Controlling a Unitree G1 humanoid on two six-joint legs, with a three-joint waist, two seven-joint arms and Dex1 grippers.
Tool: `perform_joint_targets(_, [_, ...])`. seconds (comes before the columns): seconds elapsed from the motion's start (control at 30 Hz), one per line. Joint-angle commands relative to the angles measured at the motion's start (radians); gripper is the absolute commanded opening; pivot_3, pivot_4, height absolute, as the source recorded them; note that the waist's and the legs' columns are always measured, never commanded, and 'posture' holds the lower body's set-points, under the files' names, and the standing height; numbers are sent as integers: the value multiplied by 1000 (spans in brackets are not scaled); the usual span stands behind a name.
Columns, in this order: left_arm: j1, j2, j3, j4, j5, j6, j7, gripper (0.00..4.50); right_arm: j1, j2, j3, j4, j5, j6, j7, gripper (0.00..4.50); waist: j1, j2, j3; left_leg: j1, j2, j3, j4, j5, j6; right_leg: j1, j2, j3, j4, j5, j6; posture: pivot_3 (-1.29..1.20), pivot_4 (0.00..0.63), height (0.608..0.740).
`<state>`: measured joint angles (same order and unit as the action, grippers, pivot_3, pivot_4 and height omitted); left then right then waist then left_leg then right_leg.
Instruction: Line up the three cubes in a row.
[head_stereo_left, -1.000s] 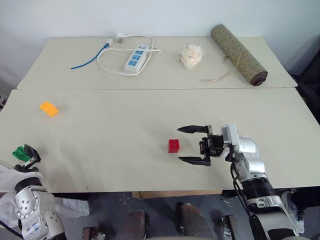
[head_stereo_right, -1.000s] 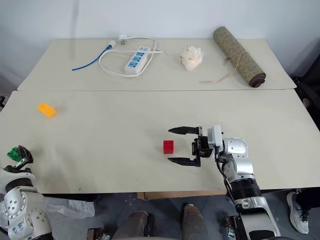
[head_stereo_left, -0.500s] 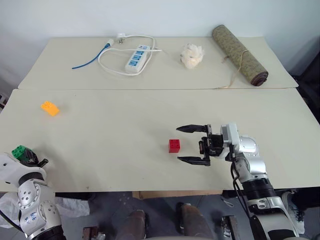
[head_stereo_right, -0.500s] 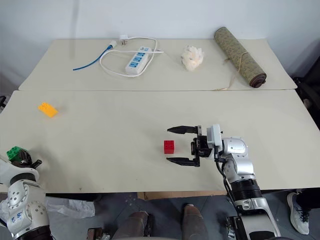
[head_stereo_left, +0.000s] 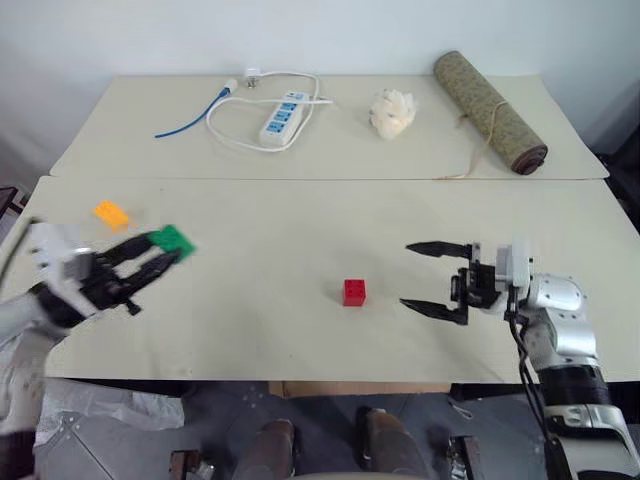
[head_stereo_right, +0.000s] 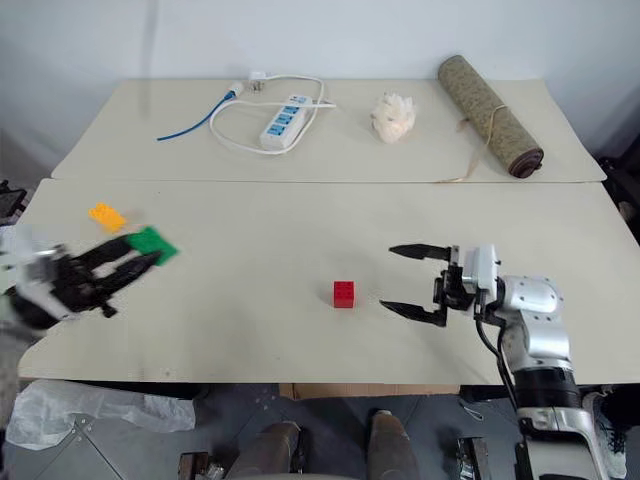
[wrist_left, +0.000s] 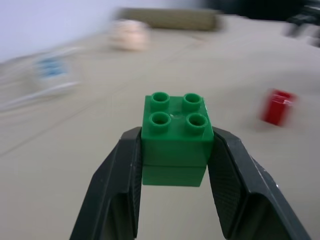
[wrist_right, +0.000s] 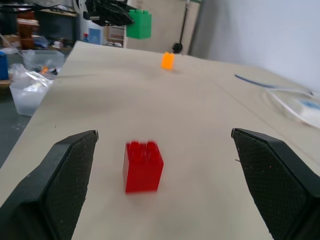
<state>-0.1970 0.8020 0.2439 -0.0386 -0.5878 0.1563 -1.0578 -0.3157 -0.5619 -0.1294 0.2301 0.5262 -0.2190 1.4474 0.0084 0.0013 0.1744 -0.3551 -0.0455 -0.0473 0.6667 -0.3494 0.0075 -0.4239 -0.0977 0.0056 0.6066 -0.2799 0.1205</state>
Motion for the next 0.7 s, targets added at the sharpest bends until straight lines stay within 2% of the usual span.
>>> perform_joint_targets(0.03, [-119,-49,-163,128,106,-89,-145,1481,54,-18,-39,-92,13,-5,-43,4500,-12,0,0,0,1,1,0,0,0,-1,1,0,2,0,0,0,150,740])
perform_joint_targets(0.13, [-242,-126,-306,298,214,-214,-270,1481,138,-23,-46,-208,20,28,-100,4500,-14,0,0,-1,2,5,0,0,0,-4,3,-2,3,0,0,0,150,740])
perform_joint_targets(0.23, [-319,-187,-346,413,235,-251,-328,1481,194,-55,-73,-280,24,61,-138,4500,-20,-1,1,-2,4,9,1,0,0,-5,5,-2,3,0,0,0,150,740])
perform_joint_targets(0.37, [-351,-244,-375,480,267,-301,-351,1481,250,-81,-97,-348,40,90,-169,4500,-9,-1,1,-2,3,8,4,0,0,-4,5,-2,5,0,1,0,150,740])
perform_joint_targets(0.7, [-387,-328,-359,597,327,-401,-282,1481,365,-108,-124,-440,60,117,-194,4500,10,-2,1,-5,1,6,15,-3,4,-3,3,-2,4,2,3,0,150,740])
